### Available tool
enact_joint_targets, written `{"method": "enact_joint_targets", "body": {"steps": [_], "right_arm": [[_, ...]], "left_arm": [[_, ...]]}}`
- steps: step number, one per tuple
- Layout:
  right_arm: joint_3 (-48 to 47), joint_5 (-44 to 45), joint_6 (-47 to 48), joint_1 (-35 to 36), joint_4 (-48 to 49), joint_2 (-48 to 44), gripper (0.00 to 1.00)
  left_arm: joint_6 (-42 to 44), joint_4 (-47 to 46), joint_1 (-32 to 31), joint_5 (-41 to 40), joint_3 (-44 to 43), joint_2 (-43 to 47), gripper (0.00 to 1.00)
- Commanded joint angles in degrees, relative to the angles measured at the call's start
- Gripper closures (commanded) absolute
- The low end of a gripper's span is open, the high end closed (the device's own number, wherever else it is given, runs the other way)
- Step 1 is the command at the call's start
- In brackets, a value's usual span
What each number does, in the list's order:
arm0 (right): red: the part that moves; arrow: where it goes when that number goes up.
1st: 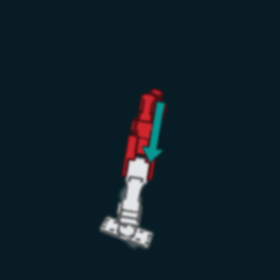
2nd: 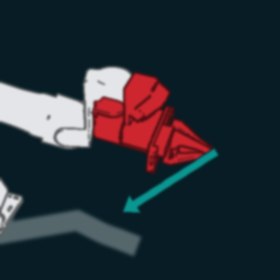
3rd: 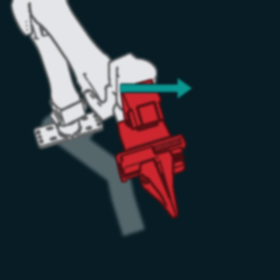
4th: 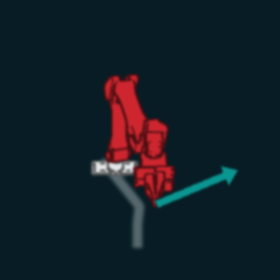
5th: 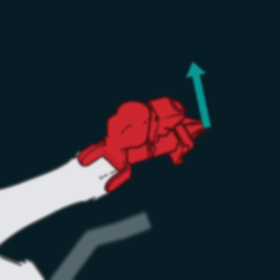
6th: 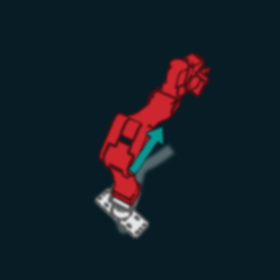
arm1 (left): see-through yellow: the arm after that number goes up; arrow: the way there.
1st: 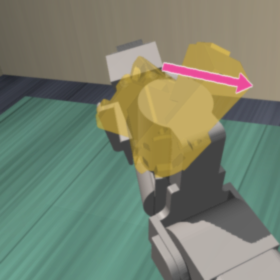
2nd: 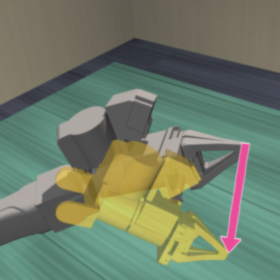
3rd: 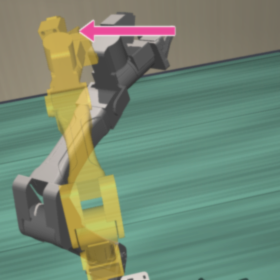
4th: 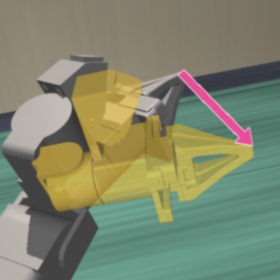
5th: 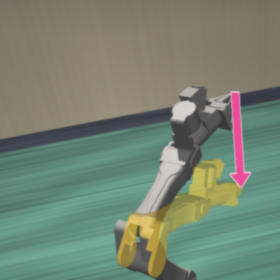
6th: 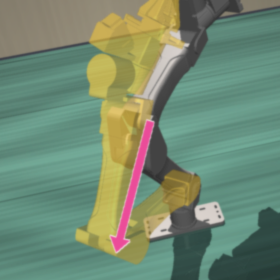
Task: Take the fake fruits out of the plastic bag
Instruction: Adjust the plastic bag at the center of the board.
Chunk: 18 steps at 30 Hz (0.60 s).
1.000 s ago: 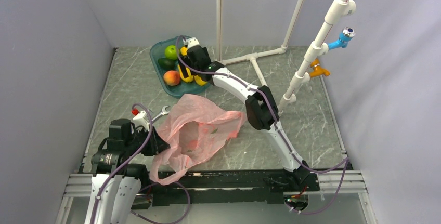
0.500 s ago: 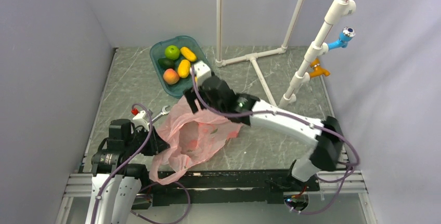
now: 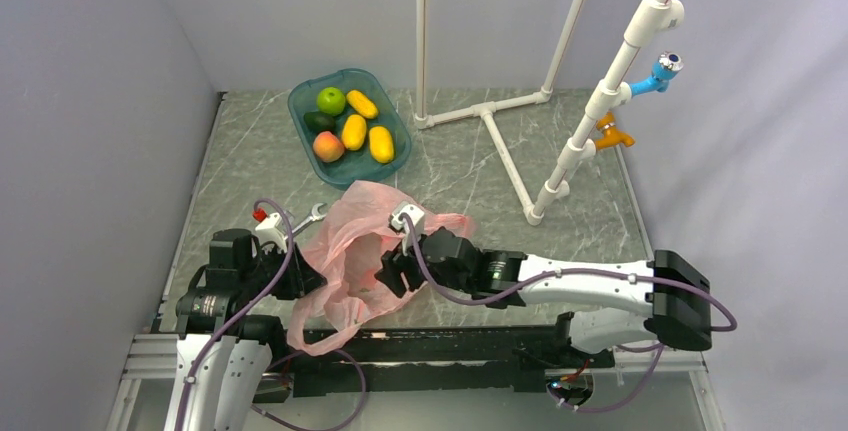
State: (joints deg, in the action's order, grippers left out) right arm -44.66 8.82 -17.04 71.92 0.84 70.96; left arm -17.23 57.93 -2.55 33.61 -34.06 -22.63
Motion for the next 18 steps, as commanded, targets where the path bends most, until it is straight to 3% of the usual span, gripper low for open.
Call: {"method": "enact_joint_targets", "body": {"steps": [1,18], "right_arm": [[-0.3,2.6,-4.2,0.2,13.8,5.5,0.41],[-5.6,17.2,-5.3,0.3,36.7,31.2,0.45]], "left_arm": [[0.9,-1.3,0.3,0.7,-0.1,0.3,0.80],[0.4,-1.0,0.7,-0.4,-0.3,0.5,0.80]]}}
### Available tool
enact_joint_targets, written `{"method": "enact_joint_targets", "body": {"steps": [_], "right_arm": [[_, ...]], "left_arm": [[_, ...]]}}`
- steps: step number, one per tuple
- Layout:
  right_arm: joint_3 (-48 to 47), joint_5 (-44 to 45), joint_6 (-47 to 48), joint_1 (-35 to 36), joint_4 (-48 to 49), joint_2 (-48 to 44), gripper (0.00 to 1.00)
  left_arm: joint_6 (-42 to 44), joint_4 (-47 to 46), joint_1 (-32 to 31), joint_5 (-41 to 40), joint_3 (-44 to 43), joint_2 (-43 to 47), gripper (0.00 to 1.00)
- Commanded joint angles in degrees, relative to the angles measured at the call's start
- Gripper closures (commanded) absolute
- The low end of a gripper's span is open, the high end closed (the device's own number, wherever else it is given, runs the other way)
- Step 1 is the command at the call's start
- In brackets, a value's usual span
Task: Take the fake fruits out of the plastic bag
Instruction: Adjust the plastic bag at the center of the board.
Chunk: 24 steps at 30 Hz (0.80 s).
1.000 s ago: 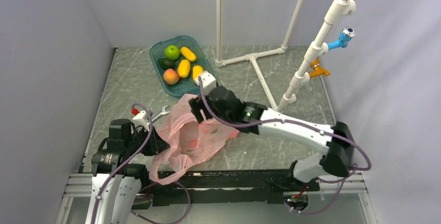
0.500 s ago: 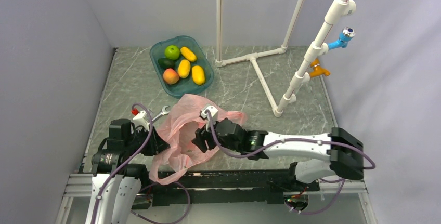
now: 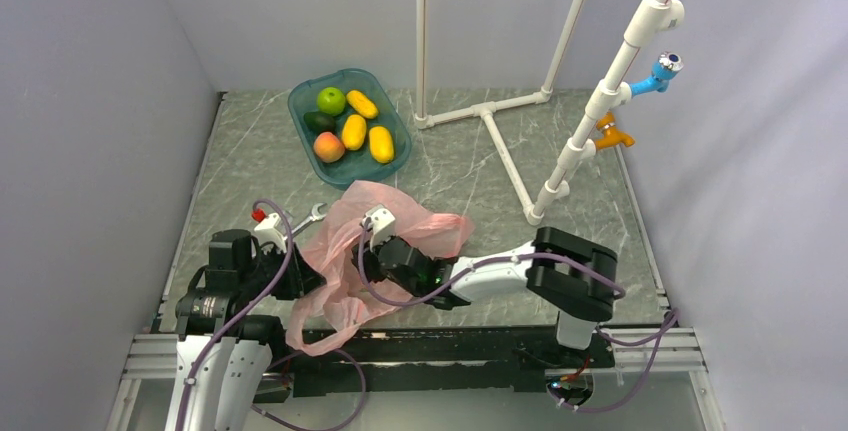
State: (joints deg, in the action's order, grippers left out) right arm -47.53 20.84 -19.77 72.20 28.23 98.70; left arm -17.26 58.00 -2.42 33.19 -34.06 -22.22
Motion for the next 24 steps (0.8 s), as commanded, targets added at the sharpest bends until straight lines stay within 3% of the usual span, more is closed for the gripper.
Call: {"method": "enact_joint_targets", "body": {"steps": [1,24], "right_arm": [[-3.0,5.6,-3.1,0.0,10.2,4.4,0.45],[-12.8,11.3,-1.7,-2.4,12.9,15.9,0.28]], "left_arm": [[0.4,-1.0,0.6,0.0,-0.3,0.1,0.80],[0.5,-0.7,0.7,0.1,-0.5,-2.2,0.81]]}}
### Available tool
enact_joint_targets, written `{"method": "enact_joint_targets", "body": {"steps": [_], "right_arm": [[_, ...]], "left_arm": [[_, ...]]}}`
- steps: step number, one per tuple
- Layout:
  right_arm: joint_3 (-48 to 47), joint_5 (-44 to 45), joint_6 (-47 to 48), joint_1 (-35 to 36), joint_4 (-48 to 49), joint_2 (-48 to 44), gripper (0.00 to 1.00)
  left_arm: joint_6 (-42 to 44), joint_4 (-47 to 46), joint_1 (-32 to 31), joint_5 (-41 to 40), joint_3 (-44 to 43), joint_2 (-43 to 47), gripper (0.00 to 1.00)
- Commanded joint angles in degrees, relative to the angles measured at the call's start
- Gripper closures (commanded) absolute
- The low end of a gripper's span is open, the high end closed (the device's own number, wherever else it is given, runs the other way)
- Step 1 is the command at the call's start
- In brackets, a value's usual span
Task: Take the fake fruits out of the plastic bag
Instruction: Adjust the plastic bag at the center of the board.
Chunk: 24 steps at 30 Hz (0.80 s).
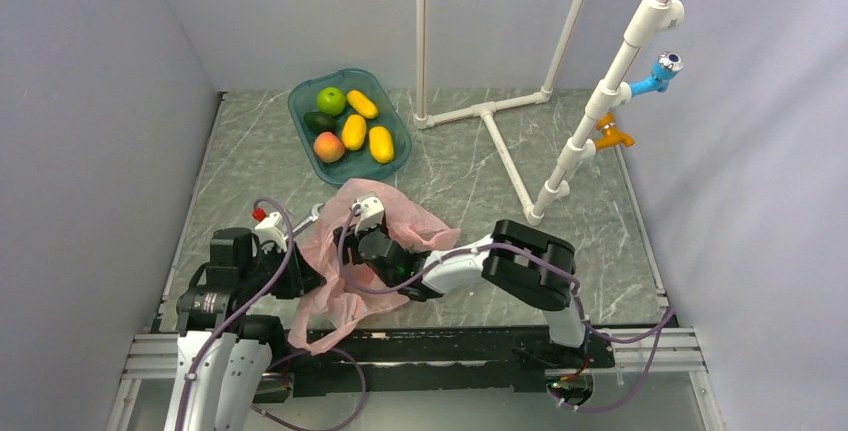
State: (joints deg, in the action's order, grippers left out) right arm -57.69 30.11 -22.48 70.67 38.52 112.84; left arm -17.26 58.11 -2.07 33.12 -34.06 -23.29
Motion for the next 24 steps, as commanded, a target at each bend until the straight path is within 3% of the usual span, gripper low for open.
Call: {"method": "enact_joint_targets", "body": {"steps": [1,13,19,24], "right_arm": [[-2.9,2.3,1.4,-0.9,2.8,2.2,0.27],[-7.2,-0.2,4.9,-3.1,4.8,7.4,0.21],[-2.4,3.1,4.8,-3.5,5.3,2.4,0.21],[4.4,8.2,3.6,-4.5,3.5,-5.1,0.22]], "left_arm": [[0.5,-0.7,0.3,0.1,-0.5,-1.5,0.81],[-5.6,-1.9,0.3,-2.8,-1.0,-3.0,0.84],[-7.3,-4.6,0.4,-1.1,-3.4,-3.0,0.85],[-8.9,-8.6,0.3,11.1,-4.6,-6.7,0.93]]}}
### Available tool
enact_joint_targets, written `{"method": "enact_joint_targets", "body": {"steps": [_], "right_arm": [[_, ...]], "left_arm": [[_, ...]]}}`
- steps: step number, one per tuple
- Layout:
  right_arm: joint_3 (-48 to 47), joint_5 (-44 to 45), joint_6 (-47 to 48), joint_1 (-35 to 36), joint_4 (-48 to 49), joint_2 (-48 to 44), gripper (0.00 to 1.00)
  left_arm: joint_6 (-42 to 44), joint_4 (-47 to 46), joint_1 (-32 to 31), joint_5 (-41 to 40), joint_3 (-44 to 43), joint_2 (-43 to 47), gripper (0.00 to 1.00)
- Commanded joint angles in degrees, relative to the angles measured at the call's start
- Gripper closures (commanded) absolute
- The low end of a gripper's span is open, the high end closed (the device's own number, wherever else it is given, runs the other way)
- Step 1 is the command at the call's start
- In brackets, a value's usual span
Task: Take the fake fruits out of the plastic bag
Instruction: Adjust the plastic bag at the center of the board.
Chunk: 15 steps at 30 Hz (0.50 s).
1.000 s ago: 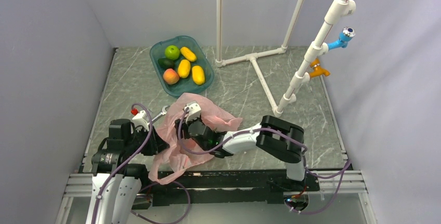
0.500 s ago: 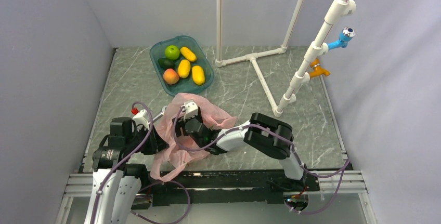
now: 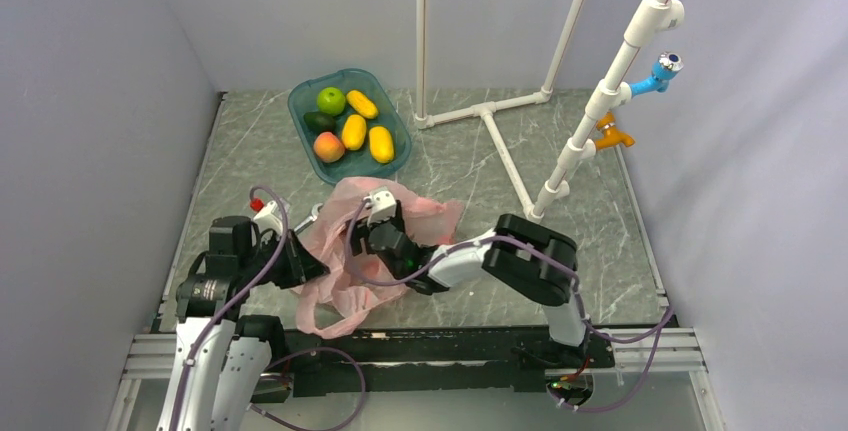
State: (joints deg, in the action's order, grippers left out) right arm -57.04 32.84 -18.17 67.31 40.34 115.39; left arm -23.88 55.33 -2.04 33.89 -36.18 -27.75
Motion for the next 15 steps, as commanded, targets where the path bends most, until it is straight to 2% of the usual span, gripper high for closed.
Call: {"method": "enact_joint_targets", "body": {"steps": [1,6,8,12,15], "right_arm": [[5.2,6.3,-0.6,-1.2,1.4,-9.4,0.22],[12.2,8.0,-2.6,-1.1,-3.3,-18.7,0.23],[15.3,5.0,-2.7,-0.7,-4.0,-22.5,0.25],[17.2,-3.6,-3.9,0.9,-3.9,-25.5,0.28],[16.5,-5.1,-3.9,3.7,-2.6,-24.7,0.29]], "left_arm": [[-3.1,-6.8,0.2,12.8,-2.6,-2.7,0.95],[-5.9,-9.0,-3.9,14.6,-4.9,-2.0,0.97],[-5.9,-6.8,-7.0,11.2,-5.8,-2.3,0.97],[-3.5,1.2,-10.5,-1.0,-7.5,-2.0,1.00],[-3.5,2.8,-10.4,-3.4,-8.8,-0.7,1.00]]}}
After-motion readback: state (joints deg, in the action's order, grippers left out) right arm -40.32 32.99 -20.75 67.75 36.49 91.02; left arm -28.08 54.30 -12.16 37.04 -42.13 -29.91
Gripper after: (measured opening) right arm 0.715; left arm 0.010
